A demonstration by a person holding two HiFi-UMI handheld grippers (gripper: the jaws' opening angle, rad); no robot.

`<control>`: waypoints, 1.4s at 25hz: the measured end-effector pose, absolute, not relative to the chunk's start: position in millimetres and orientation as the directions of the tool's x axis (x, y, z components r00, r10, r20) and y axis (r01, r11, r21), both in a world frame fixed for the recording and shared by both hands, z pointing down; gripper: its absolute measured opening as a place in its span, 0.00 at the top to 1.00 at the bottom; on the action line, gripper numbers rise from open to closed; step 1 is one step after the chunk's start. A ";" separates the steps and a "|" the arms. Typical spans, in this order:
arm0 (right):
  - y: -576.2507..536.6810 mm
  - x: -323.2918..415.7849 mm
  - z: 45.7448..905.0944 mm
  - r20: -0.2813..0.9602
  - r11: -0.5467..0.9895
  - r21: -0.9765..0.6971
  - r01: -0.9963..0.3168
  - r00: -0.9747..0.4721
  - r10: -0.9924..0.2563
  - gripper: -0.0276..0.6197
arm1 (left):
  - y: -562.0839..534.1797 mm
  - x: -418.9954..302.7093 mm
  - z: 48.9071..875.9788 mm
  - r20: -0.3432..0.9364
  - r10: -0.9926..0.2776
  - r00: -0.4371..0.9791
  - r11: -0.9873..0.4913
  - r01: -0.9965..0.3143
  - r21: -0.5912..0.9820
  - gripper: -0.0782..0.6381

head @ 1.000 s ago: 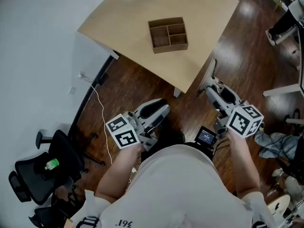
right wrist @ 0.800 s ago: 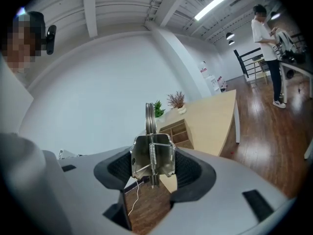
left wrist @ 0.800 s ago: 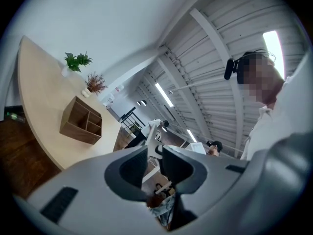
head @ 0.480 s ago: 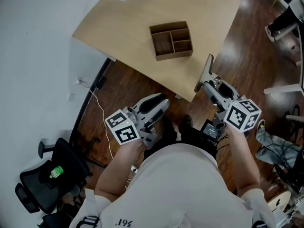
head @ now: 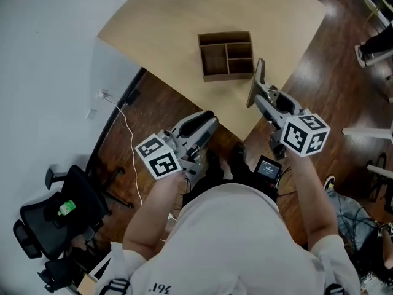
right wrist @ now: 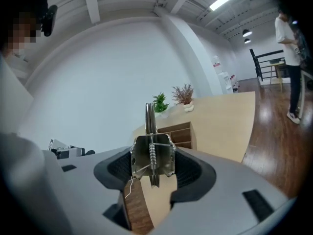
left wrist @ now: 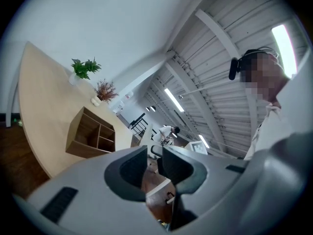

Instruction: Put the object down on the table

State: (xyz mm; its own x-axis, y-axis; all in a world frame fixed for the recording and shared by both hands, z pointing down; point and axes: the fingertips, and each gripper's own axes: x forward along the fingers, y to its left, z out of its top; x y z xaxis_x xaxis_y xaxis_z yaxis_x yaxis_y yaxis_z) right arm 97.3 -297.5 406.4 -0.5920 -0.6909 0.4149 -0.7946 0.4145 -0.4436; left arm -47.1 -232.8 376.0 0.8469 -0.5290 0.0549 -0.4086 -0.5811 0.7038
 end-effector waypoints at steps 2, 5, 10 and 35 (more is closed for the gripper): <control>-309.5 88.8 408.8 0.417 0.451 -0.414 -0.791 -0.605 -0.678 0.60 | -240.6 -44.6 377.3 0.061 -0.545 0.836 -0.576 -0.426 0.698 0.77; -331.2 69.6 414.3 0.416 0.500 -0.375 -0.781 -0.624 -0.662 0.60 | -255.2 -45.6 380.9 0.070 -0.561 0.825 -0.571 -0.447 0.689 0.77; -364.3 38.8 417.8 0.408 0.542 -0.356 -0.761 -0.648 -0.643 0.60 | -280.0 -52.0 390.8 0.096 -0.580 0.809 -0.562 -0.483 0.671 0.77; -427.9 -14.6 477.2 0.568 0.603 -0.171 -0.779 -0.578 -0.585 0.60 | -349.1 -63.4 430.2 0.154 -0.606 0.780 -0.513 -0.532 0.674 0.77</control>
State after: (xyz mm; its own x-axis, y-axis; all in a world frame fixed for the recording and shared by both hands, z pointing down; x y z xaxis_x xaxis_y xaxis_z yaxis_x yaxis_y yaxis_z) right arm -14.6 -427.9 477.2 -0.5784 -0.5852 0.5684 -0.7788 0.6035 -0.1712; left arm -63.4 -349.1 430.2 0.7802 -0.6064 0.1536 -0.5315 -0.5132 0.6739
